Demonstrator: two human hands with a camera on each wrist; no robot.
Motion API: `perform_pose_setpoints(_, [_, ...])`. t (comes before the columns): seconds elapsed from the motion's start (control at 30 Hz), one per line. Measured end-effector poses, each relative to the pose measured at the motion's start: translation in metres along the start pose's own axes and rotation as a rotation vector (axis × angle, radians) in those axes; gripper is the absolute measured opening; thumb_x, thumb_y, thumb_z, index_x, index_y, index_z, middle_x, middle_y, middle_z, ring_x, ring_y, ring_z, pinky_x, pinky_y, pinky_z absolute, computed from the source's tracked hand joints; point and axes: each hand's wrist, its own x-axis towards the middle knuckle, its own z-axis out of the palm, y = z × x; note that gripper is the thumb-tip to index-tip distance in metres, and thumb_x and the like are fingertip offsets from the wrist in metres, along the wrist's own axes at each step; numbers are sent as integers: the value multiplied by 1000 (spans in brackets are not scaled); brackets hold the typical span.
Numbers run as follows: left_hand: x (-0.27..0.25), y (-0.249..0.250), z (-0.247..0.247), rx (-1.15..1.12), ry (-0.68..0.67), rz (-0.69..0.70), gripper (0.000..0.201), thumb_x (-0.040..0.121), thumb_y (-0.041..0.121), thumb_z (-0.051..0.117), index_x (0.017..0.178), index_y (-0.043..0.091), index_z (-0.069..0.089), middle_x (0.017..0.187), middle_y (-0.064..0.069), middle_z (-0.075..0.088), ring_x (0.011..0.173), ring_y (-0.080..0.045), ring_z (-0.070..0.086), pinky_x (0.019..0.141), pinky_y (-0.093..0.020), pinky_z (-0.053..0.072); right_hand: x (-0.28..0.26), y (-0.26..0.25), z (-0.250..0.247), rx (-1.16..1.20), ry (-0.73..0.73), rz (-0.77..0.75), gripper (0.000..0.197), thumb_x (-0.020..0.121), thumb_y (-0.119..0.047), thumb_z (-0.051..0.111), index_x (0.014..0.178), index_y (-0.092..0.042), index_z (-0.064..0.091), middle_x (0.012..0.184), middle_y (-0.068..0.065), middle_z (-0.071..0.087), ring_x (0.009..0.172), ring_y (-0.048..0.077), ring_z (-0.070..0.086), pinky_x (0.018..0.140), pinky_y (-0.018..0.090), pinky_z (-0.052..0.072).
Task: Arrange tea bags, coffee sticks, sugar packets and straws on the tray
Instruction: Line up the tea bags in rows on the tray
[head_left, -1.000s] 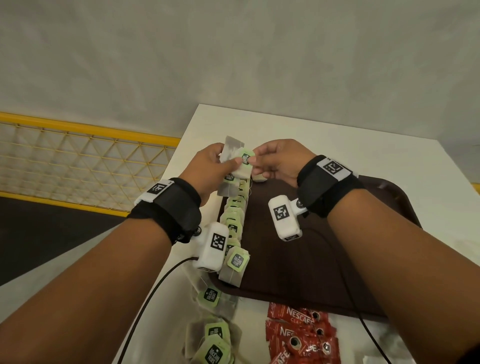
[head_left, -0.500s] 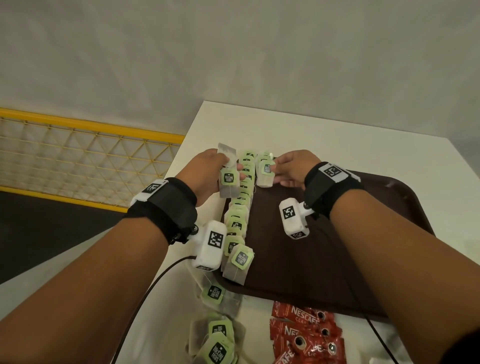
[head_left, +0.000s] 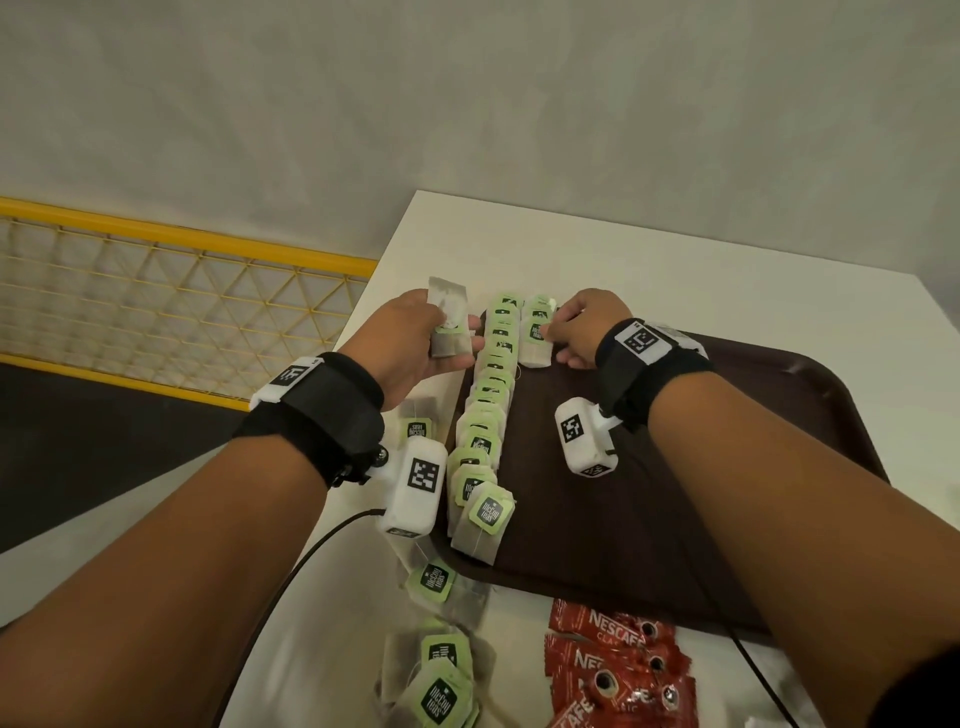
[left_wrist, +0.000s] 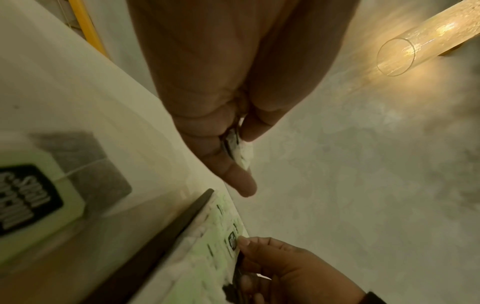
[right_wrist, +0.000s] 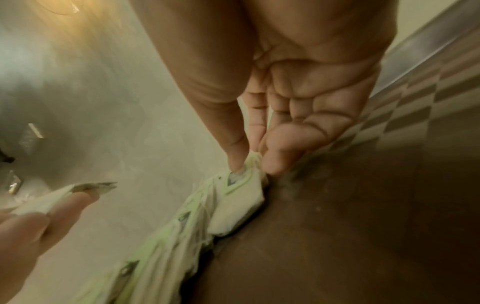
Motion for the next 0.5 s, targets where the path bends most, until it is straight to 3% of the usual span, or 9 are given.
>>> perform_pose_setpoints(0.07, [-4,2,-6,5,9,18,35,103,5,28,134,8,44,111,-12,68,93,-25,71,70,-31,59,-3,-2,-2,-118,47,-100,20,87,-22,71,83,-14,54,79,10,63,64,22,59,67,35,53])
perform_pose_setpoints(0.17, [-12,4,-16,5,36,31,33,102,4,30,130,9,47,111,-12,68,94,-25,71,71,-32,58,-17,-13,-4,-287,36,-275,21,86,-26,71,75,-16,56,81,4,61,75,21,57,70,28,44])
perform_pose_setpoints(0.3, [-26,1,-26,35,66,28,34,100,2,30,130,6,47,115,-14,68,98,-27,71,74,-33,59,-48,-40,12,-539,-142,-430,22,85,-31,71,93,-11,70,93,0,65,88,18,59,74,29,44])
perform_pose_setpoints(0.5, [-49,-2,-36,88,199,50,39,99,2,29,131,11,48,117,-9,68,99,-23,70,84,-38,56,-85,-69,52,-873,-271,-549,26,90,-30,65,109,-13,70,109,2,67,101,20,62,81,29,49])
